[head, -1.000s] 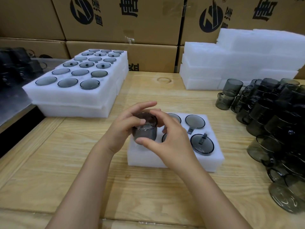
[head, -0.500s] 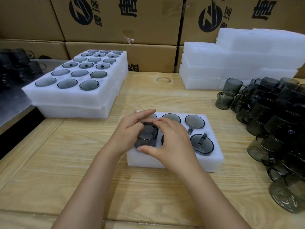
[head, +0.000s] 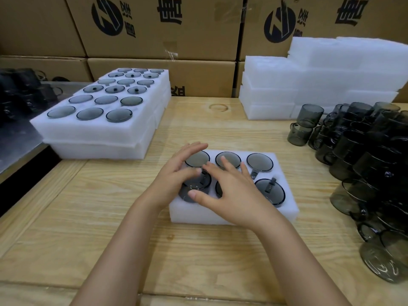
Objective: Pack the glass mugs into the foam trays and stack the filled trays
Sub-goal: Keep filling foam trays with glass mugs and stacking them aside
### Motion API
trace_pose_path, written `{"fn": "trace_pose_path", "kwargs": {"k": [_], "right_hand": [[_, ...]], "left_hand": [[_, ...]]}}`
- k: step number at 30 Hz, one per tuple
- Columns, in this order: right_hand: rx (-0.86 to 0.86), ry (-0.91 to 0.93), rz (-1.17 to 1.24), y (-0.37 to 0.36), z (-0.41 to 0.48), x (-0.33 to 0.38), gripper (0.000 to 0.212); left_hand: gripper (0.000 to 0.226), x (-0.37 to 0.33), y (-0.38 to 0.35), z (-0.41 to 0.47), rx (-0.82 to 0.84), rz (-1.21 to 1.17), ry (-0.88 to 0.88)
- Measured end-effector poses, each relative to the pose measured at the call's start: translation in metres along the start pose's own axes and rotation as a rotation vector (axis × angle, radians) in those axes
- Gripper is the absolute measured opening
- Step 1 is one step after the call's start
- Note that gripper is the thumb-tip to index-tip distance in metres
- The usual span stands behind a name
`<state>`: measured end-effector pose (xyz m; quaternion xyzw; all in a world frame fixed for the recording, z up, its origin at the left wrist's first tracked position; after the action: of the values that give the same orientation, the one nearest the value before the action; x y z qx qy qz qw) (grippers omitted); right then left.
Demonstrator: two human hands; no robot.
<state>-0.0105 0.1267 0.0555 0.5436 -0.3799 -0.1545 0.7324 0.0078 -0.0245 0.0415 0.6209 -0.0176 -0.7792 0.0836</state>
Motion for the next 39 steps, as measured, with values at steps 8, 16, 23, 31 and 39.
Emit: {"fn": "trace_pose_path", "kwargs": {"k": [8, 16, 23, 31, 39], "right_hand": [[-0.079, 0.026, -0.045, 0.0, 0.037, 0.023, 0.066], [0.268, 0.156, -0.633, -0.023, 0.055, 0.033, 0.062], [0.181, 0.165, -0.75, -0.029, 0.053, 0.033, 0.065], [-0.183, -0.05, -0.552, -0.011, 0.025, 0.01, 0.06], [0.003, -0.409, -0.438, 0.006, -0.007, -0.048, 0.06]], "left_hand": [[0.038, 0.005, 0.013, 0.003, -0.3, -0.258, -0.077], [0.034, 0.002, 0.003, 0.002, 0.056, 0.262, -0.138], [0.034, 0.002, 0.003, 0.002, 0.074, 0.369, -0.141], [0.052, -0.002, 0.007, -0.001, -0.107, 0.314, -0.164], [0.055, -0.008, -0.005, -0.002, 0.096, 0.976, 0.012]]}}
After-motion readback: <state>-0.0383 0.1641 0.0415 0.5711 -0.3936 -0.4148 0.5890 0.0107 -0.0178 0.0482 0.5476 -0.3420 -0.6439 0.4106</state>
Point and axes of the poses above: each hand's wrist, its own z-axis towards the middle knuckle, its own y-axis out of the back of the hand, x = y × z, the point moved 2 cm from there along z, towards the middle knuckle, and after that the axes turned 8 degrees about -z, right-handed, at the moved point
